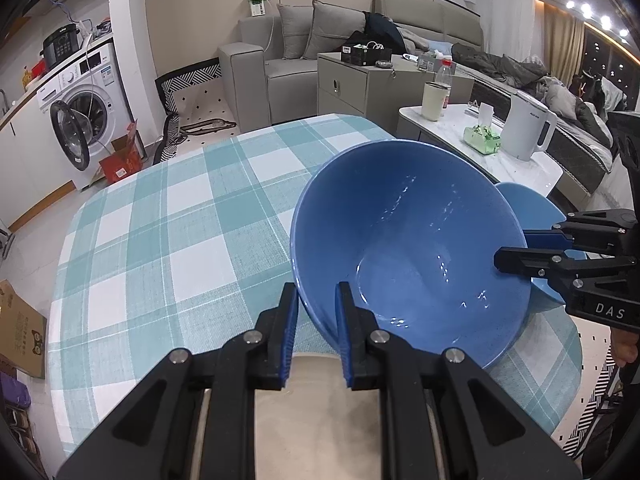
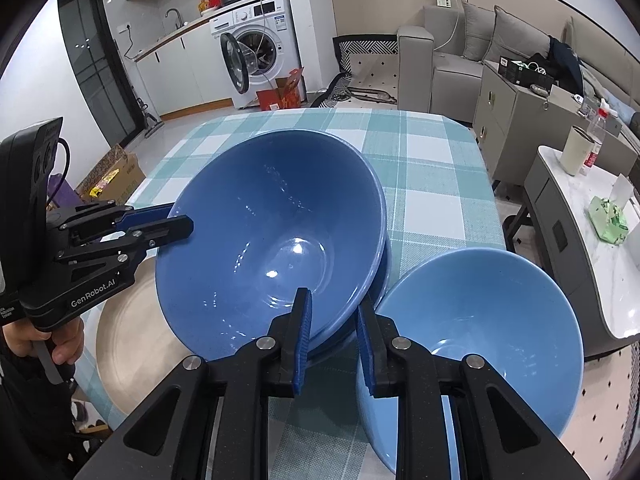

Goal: Organize plates and bowls
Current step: 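Lower the held blue bowl into the other blue bowl with both grippers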

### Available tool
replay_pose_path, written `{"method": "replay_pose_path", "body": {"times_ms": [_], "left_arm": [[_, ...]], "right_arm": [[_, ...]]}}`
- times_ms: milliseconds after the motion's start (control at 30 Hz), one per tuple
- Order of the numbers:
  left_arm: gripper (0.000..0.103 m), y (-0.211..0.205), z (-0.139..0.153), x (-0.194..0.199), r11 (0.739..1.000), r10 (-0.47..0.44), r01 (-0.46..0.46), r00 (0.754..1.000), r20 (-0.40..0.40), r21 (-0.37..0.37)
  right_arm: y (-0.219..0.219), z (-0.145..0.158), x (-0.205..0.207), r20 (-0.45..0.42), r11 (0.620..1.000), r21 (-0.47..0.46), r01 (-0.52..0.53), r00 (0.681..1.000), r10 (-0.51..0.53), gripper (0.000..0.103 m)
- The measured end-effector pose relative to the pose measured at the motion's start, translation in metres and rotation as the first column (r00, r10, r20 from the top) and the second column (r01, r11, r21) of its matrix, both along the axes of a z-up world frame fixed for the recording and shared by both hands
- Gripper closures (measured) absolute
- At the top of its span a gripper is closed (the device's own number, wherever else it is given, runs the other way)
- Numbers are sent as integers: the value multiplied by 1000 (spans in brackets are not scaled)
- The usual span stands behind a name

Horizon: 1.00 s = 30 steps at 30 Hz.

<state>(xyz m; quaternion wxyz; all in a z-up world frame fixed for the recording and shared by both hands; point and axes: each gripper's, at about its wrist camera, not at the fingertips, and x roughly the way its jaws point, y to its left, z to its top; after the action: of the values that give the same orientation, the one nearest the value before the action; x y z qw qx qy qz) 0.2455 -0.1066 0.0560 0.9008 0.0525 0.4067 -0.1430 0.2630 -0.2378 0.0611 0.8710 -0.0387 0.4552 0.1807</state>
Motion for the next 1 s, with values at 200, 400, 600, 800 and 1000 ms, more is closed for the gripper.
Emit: {"method": "replay_pose_path", "body": {"times_ms": [200,400,600,800,1000], "left_arm": [[87,-2,-5,0,1000,-2,2,1000,-8,10],[87,-3,-7,2,1000,0,0,1000,-9,18],[87,-6,-9,4,999,4,-4,1000,-10,37],[87,-9,-11,5,997,6,-5,1000,-6,72],[86,-10,-11,7,997,0,2,1000,-15,77]], "right_arm": [[3,-4,0,0,1000,-21,-5,1000,5,81],[7,-6,1,-5,999,-49,-6,1000,6,81],[11,-6,3,-10,997,-82,-4,1000,3,81],[20,-6,4,-15,989,-145,-12,1000,9,79],[23,-7,4,-11,983,-182,-17,1000,15,73]]}}
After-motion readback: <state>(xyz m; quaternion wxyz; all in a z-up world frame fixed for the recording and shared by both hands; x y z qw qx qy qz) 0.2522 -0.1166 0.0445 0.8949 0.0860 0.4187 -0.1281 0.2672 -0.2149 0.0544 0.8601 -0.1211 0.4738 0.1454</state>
